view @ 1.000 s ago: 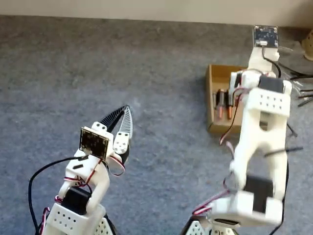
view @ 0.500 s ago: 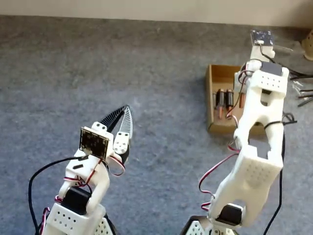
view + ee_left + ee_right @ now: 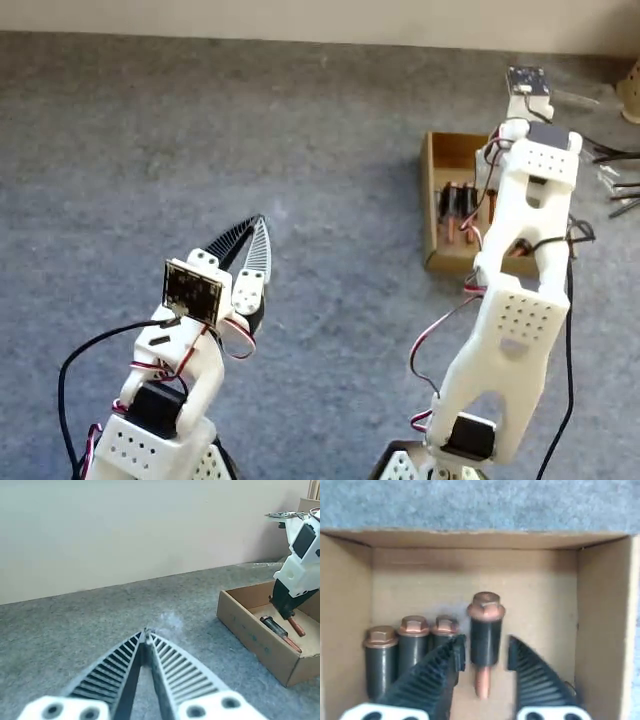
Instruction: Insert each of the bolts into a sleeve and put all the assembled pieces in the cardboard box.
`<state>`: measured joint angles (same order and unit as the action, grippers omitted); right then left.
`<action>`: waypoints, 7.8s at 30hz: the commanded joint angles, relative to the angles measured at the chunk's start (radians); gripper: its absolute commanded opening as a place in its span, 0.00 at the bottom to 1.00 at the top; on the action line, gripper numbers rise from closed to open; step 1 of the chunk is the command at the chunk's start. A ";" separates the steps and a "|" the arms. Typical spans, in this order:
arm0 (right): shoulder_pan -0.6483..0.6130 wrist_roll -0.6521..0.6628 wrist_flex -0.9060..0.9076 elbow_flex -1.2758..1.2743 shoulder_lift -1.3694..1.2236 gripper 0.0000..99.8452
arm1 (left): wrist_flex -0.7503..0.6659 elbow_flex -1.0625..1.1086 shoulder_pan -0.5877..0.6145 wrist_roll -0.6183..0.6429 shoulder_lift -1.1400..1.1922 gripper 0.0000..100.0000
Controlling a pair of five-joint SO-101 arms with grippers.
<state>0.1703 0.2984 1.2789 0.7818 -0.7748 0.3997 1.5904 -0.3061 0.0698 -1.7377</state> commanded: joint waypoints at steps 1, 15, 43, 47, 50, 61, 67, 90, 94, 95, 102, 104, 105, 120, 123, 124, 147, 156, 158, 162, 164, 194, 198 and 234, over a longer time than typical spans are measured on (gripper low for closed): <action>-0.021 0.018 0.021 0.064 -0.001 0.17 | -0.023 -0.008 -0.016 -0.005 -0.005 0.01; -0.085 0.014 0.320 0.292 0.064 0.14 | -0.018 -0.016 -0.015 -0.072 -0.004 0.01; -0.305 -0.137 0.483 0.268 0.679 0.01 | 0.235 -0.294 0.312 -0.026 -0.001 0.01; -0.314 -0.137 0.483 0.130 0.849 0.01 | 0.373 -0.394 0.361 -0.028 -0.001 0.01; -0.315 -0.137 0.481 0.019 0.951 0.01 | 0.422 -0.429 0.435 -0.028 -0.002 0.01; -0.315 -0.137 0.481 -0.260 1.283 0.01 | 0.425 -0.381 0.440 -0.028 -0.013 0.01; -0.315 -0.135 0.481 -0.318 1.420 0.01 | 0.443 -0.381 0.315 -0.163 -0.013 0.01; -0.328 -0.137 0.481 -0.549 1.681 0.01 | 0.511 -0.427 0.472 -0.157 -0.090 0.01; -0.381 -0.138 0.481 -0.648 1.802 0.01 | 0.511 -0.427 0.466 -0.158 -0.090 0.01; -0.384 -0.140 0.481 -0.682 1.837 0.01 | 0.509 -0.427 0.466 -0.160 -0.090 0.01; -0.386 -0.143 0.395 -1.040 2.137 0.01 | 0.511 -0.424 0.466 -0.158 -0.090 0.01; -0.386 -0.140 0.338 -1.155 2.239 0.01 | 0.512 -0.418 0.466 -0.158 -0.090 0.01; -0.386 -0.138 0.312 -1.213 2.284 0.01 | 0.516 -0.417 0.466 -0.158 -0.088 0.01; -0.265 -0.087 0.136 -1.586 2.442 0.01 | 0.528 -0.380 0.470 -0.158 -0.088 0.01; -0.194 -0.086 0.101 -1.587 2.442 0.01 | 0.528 -0.377 0.469 -0.158 -0.088 0.01; -0.196 -0.086 0.099 -1.590 2.442 0.01 | 0.528 -0.377 0.469 -0.158 -0.088 0.01; -0.199 -0.169 -0.024 -1.851 2.608 0.01 | 0.531 -0.377 0.466 -0.158 -0.088 0.01; -0.344 -0.143 -0.024 -1.980 2.617 0.01 | 0.532 -0.377 0.466 -0.157 -0.088 0.01; -0.344 -0.158 -0.024 -1.983 2.615 0.01 | 0.532 -0.375 0.466 -0.157 -0.088 0.01; -0.344 -0.239 -0.024 -2.008 2.615 0.01 | 0.532 -0.363 0.466 -0.158 -0.088 0.01; -0.344 -0.281 -0.024 -2.038 2.615 0.01 | 0.532 -0.329 0.466 -0.160 -0.088 0.01; -0.343 -0.292 -0.024 -2.425 2.615 0.01 | 0.531 0.105 0.464 -0.163 -0.087 0.01; -0.341 -0.292 -0.021 -2.428 2.614 0.01 | 0.532 0.105 0.464 -0.163 -0.085 0.01; -0.348 -0.296 -0.033 -2.592 2.612 0.01 | 0.913 0.105 0.380 -0.157 -0.084 0.01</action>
<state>-0.1703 0.0115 1.2681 -1.6686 1.8351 1.3065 1.6747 0.0207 -0.0867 -1.8174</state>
